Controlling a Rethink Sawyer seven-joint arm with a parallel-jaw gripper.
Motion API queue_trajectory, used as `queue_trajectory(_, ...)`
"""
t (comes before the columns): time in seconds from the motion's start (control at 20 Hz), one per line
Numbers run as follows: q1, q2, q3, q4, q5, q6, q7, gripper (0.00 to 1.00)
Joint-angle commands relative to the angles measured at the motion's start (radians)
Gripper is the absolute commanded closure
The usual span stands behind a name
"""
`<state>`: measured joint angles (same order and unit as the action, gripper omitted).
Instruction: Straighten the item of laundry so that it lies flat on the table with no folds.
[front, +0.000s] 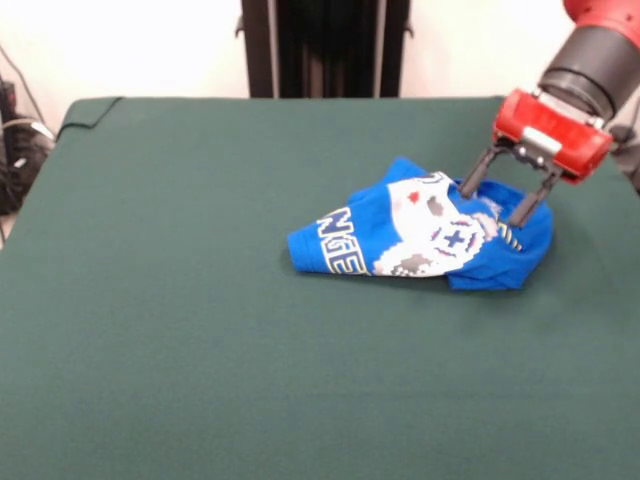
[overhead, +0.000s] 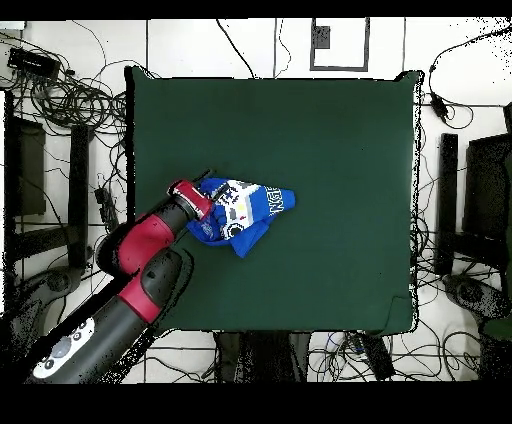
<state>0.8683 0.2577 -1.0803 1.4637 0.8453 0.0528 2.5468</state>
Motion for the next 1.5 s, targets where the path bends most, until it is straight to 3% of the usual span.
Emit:
queue_trajectory(0.05,0.000,0.074,0.098,-0.164,0.079,0.186,0.253,0.00)
queue_trajectory(0.65,0.011,0.097,0.097,-0.188,0.079,0.340,0.300,0.00)
queue_trajectory(1.5,0.076,0.075,0.129,-0.132,0.089,0.328,0.323,0.00)
